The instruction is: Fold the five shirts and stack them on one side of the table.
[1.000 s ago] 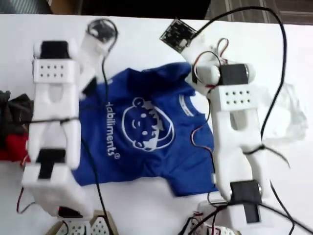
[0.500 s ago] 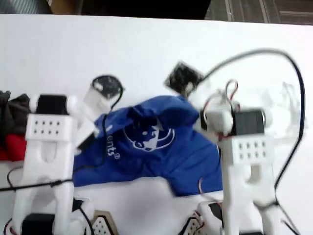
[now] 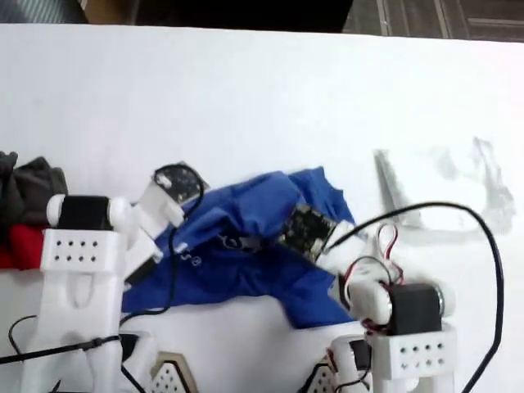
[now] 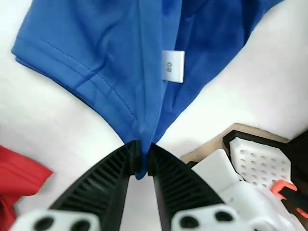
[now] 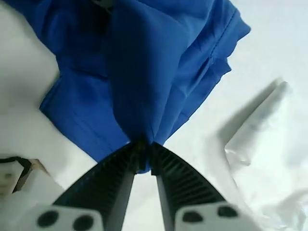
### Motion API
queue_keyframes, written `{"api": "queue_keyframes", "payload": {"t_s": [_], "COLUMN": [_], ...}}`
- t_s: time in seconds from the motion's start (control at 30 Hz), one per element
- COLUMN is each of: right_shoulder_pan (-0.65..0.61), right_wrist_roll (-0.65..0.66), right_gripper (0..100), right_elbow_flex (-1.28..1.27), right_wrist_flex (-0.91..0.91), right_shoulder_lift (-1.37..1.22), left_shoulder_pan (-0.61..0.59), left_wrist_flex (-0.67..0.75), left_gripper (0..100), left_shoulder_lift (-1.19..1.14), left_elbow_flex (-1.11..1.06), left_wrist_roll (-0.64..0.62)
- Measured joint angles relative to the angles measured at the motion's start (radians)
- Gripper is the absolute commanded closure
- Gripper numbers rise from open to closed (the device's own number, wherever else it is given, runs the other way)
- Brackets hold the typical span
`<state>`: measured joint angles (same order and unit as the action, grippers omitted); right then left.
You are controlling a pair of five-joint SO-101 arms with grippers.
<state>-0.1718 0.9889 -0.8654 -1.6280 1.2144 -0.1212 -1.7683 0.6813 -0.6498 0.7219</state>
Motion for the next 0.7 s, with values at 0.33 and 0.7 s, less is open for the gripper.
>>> {"api": "queue_keyframes", "payload": {"t_s": [0.33,0.7], "right_shoulder_pan": [0.000,0.000], "right_wrist_roll": [0.037,0.037], "right_gripper": [97.7,97.7], "right_elbow_flex": [-0.086,-0.098], "right_wrist_flex": [-0.035,-0.020], "right_shoulder_lift": [0.044,-0.106], "left_shoulder_pan": [-0.061,-0.083], "left_wrist_flex": [0.002,0.087], "left_gripper": [97,97], "left_shoulder_lift": [0.000,-0.109], "left_elbow_flex": [-0.011,-0.120], "left_wrist_roll": [0.009,-0.043]}}
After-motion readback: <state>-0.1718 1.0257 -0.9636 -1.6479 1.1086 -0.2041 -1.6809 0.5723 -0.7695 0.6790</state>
